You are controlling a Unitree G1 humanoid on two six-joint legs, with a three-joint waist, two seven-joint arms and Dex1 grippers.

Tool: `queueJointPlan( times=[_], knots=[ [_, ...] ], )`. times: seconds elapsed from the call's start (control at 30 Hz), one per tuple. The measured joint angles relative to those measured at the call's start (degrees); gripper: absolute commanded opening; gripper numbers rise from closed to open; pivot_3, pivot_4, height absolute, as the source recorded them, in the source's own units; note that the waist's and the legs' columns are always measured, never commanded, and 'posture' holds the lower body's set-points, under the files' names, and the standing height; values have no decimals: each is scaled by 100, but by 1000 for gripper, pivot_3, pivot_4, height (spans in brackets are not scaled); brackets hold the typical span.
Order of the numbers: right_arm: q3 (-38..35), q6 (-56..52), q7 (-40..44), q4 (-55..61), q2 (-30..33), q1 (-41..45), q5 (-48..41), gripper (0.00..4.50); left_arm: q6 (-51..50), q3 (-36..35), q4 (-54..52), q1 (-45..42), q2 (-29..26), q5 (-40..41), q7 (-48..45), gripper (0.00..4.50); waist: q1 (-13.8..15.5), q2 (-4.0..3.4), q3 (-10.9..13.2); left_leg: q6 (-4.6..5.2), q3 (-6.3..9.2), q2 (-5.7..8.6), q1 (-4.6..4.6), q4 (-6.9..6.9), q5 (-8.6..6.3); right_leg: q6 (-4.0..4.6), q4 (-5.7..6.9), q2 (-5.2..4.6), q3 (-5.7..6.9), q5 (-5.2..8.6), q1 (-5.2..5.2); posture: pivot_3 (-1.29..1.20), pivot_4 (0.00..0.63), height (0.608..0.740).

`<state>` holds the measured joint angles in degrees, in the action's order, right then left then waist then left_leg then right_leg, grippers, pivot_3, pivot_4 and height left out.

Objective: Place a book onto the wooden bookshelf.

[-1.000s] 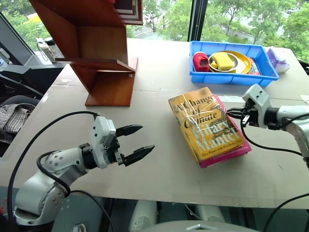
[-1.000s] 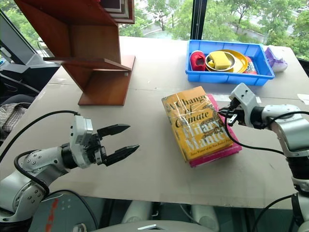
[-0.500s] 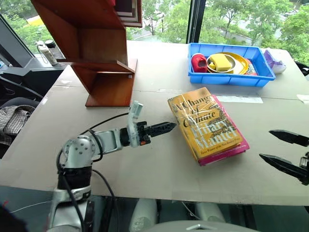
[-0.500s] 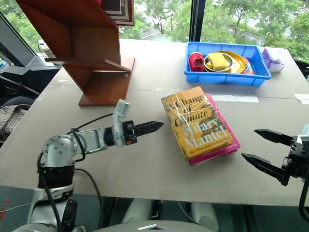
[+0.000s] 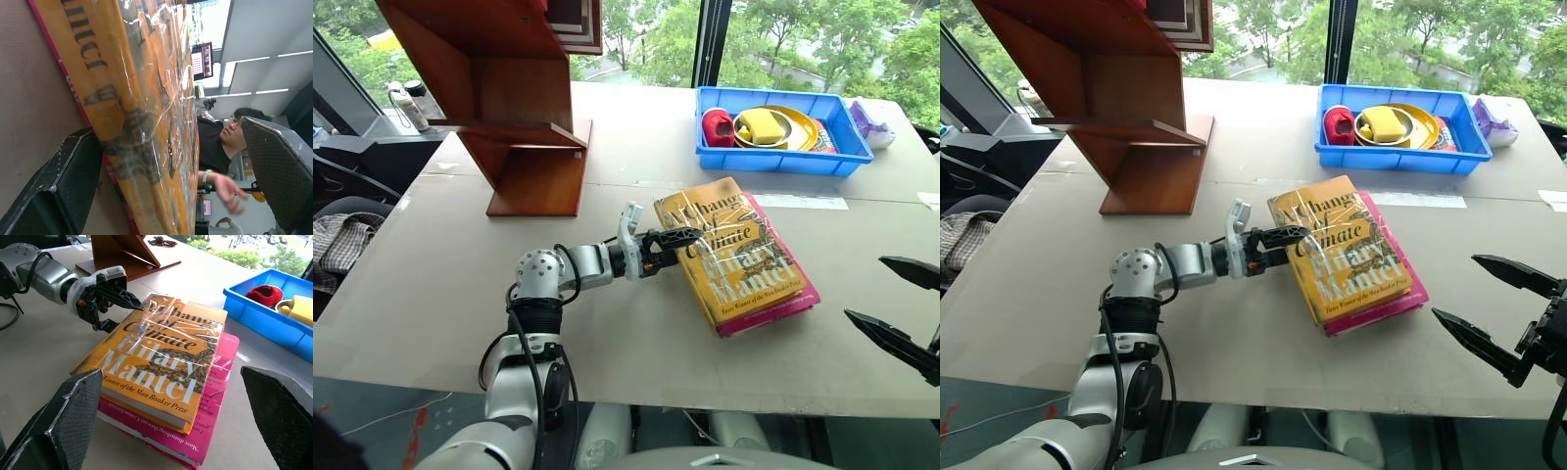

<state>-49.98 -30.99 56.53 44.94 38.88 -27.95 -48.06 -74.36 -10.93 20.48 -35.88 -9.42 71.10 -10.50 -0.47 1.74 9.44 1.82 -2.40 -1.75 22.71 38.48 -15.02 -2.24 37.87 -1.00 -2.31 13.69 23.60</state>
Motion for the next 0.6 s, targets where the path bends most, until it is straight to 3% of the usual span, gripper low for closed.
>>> queueJointPlan(
  times=[0.27,0.33,0.43,0.6],
  knots=[
    [451,170,-383,23,11,70,42,4500,20,-3,49,58,35,-472,-686,420,0,0,0,0,6,0,1,0,0,1,0,-1,4,1,0,0,150,740],
    [628,232,-436,1,17,180,64,4500,69,-62,-15,149,35,-506,-790,161,-24,-1,0,0,4,-1,-1,-1,0,1,0,0,0,0,0,0,150,740],
    [868,284,-493,-24,44,394,91,4500,84,-277,-243,307,-85,-481,-862,159,-41,0,0,0,6,-13,-2,-3,0,1,2,1,1,0,2,0,150,740],
    [1394,440,-593,-393,86,1111,111,4500,238,-745,-1496,337,-1174,-410,-1341,153,-30,5,6,-2,2,-30,2,-4,1,3,8,5,1,0,12,0,150,740]
  ],
)
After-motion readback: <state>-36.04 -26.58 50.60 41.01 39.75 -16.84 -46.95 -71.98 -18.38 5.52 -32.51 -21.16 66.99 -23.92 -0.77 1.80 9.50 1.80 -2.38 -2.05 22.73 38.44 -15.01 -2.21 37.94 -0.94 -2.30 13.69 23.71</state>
